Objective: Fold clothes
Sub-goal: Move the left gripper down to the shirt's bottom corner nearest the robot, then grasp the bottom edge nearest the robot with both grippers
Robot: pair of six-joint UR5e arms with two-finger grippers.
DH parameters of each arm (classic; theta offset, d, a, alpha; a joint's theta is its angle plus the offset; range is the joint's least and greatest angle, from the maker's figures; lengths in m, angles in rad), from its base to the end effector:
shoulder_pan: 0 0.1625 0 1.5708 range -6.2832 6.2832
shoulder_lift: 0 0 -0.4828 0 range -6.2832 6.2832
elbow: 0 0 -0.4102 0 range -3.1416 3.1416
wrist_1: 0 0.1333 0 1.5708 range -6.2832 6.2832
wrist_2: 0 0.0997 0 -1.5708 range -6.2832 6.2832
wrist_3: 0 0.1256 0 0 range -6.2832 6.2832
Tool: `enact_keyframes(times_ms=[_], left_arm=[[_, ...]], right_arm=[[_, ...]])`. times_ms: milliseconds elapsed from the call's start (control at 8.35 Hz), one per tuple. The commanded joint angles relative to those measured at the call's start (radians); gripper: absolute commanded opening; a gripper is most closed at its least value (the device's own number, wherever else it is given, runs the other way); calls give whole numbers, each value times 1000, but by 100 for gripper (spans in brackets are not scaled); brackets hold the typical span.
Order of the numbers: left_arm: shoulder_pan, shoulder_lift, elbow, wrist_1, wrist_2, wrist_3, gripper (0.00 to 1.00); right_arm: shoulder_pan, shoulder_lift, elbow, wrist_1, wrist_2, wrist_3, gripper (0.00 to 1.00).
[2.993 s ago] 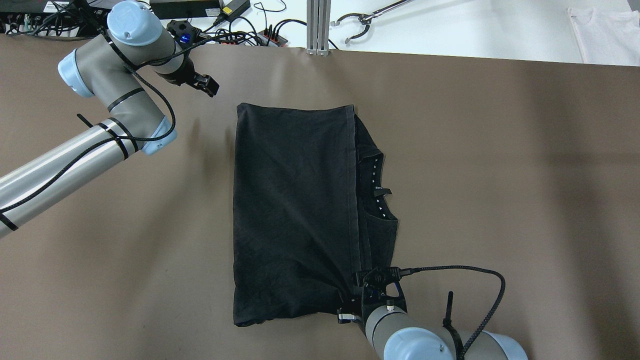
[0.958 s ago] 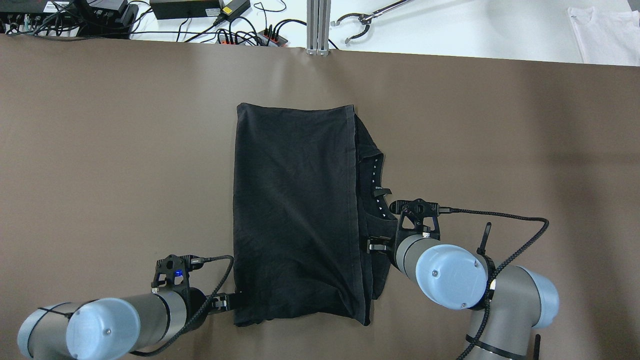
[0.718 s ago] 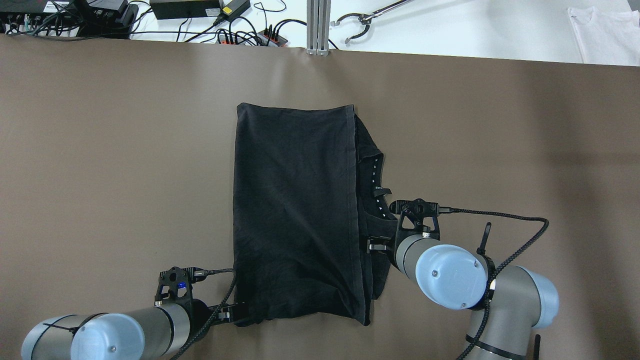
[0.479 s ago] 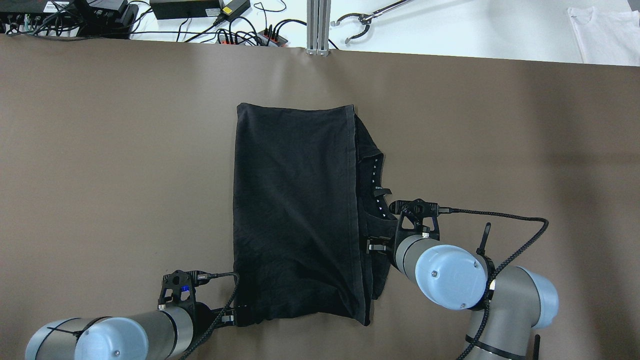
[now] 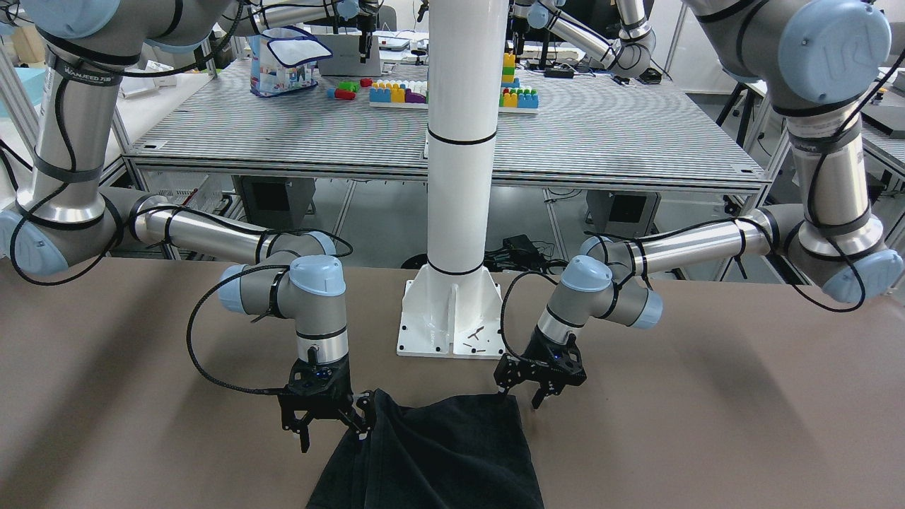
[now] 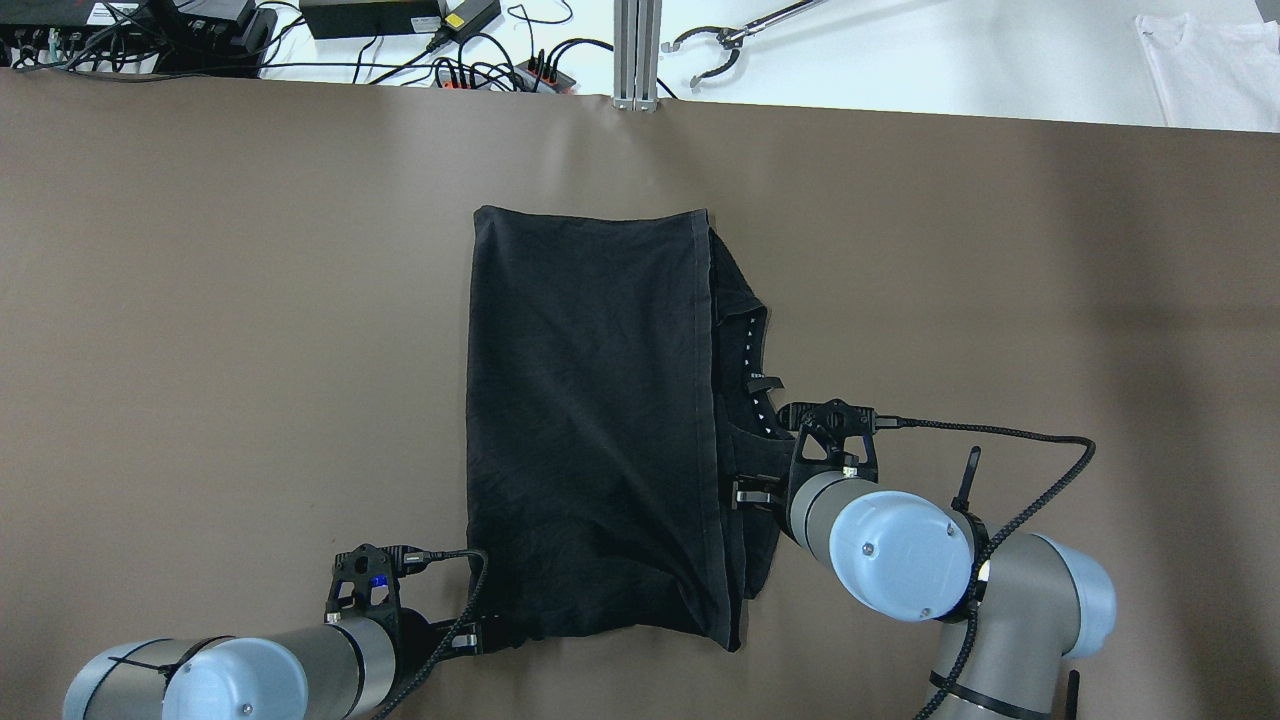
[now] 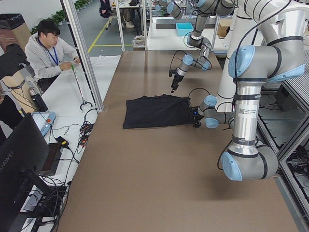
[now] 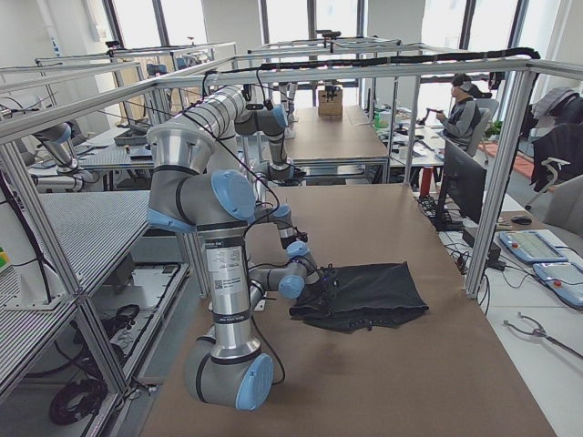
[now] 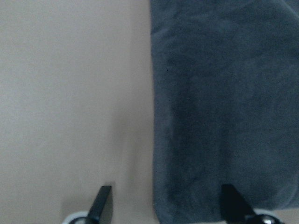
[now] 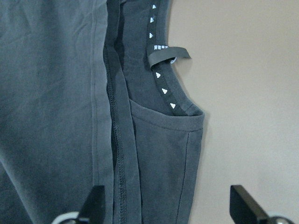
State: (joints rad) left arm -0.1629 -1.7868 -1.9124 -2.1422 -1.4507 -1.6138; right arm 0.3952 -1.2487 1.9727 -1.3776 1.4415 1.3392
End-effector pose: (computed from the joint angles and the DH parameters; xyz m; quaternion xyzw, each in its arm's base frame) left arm 0.5748 -0.2448 0.3802 0.0826 0.5300 -0.1186 0.8356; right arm -0.5143 -0.3765 0.3453 0.1913 -0.4024 0.1016 0.8895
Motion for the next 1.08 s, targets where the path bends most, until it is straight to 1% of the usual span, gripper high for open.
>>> enact_keyframes(times_ms=[0,120,359,479,599,718,838,958], left_arm=[[0,-29,19,1,0,0,75],[0,-39,27,1,0,0,62],[0,-39,35,1,-2,0,53],[0,-39,33,1,-3,0,45],[0,-43,33,1,-5,0,29],[0,-46,33,1,-5,0,4],[0,-45,30,1,-5,0,0],[-1,-45,23,-1,-8,2,0]], right_arm=[[-1,0,0,0,0,0,94],[-1,0,0,0,0,0,94],[-1,0,0,0,0,0,94],[-1,0,0,0,2,0,94],[1,0,0,0,0,-2,94],[1,0,0,0,0,-2,94],[1,0,0,0,2,-2,94],[-1,2,3,0,0,3,94]])
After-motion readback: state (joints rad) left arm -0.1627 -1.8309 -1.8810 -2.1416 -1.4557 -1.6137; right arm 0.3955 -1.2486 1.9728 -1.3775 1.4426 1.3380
